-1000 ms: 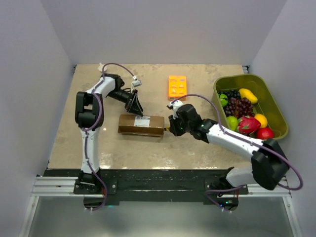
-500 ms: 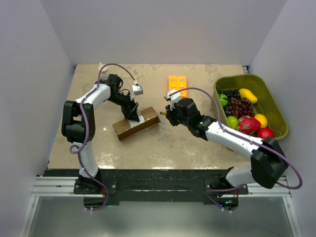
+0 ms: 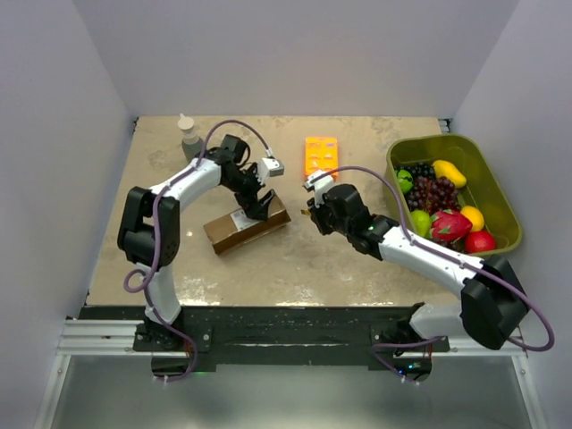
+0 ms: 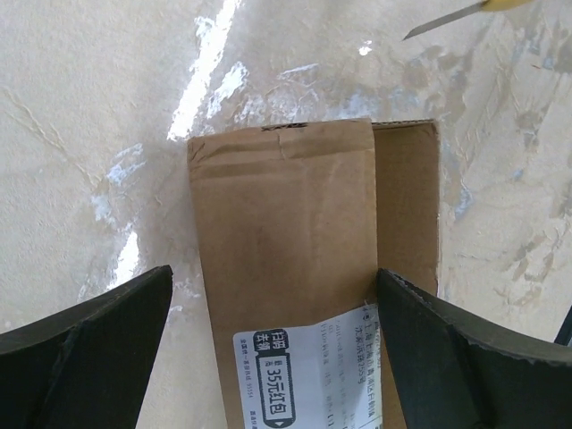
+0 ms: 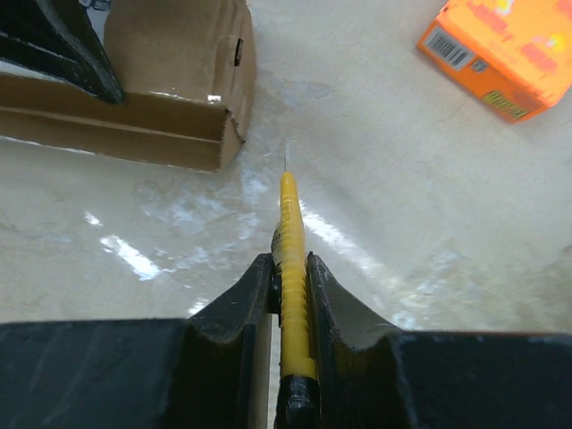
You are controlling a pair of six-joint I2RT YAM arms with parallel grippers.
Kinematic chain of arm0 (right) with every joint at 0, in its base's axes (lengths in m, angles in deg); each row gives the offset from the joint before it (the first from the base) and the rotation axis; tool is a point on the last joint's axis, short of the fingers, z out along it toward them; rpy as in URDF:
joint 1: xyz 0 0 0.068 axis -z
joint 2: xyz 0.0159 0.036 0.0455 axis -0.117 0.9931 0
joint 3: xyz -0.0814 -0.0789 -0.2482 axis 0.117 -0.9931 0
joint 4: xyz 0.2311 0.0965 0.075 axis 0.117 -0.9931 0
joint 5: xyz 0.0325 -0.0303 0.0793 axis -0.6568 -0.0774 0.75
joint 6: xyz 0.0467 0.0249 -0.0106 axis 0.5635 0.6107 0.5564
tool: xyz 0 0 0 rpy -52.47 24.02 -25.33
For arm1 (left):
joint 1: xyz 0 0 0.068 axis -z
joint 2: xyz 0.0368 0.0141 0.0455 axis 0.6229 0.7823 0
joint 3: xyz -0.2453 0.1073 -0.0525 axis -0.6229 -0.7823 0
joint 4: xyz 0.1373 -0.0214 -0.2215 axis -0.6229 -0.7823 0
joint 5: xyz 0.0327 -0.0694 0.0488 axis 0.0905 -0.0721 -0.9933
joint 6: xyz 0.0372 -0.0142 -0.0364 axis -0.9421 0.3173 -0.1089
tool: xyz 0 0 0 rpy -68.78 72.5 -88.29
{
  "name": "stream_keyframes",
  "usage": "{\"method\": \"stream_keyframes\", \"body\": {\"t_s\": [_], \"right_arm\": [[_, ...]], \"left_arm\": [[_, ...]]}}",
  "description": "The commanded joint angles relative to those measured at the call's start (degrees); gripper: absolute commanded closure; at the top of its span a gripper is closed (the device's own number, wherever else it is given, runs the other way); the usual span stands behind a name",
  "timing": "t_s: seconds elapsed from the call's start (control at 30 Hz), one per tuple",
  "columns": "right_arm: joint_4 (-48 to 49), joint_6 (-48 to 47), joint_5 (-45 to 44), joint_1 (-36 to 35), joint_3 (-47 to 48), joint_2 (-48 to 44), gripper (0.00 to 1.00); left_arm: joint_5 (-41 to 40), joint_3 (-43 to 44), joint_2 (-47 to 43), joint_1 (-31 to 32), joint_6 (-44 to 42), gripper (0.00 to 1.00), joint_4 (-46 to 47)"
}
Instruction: Unpack the express box
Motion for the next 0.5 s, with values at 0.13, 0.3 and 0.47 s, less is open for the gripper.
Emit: {"method": "stream_keyframes", "body": {"t_s": [0.13,0.3,0.47], "right_arm": [[10.4,-34.3,-13.1,0.1,-6.2,-6.3,1.00],[42.2,-72.0,-11.9,0.2,-25.8,-10.7,1.00],[44.7,-77.5,-12.3,0.1,-28.8,-7.2,1.00]], "left_arm": [[-8.2,0.3,0.7,0.6,4.4,0.02,3.2],[-4.7,0.5,0.4,0.5,4.6,0.06,3.4],[-1.3,0.8,0.8,0.4,3.9,0.09,2.7]]}}
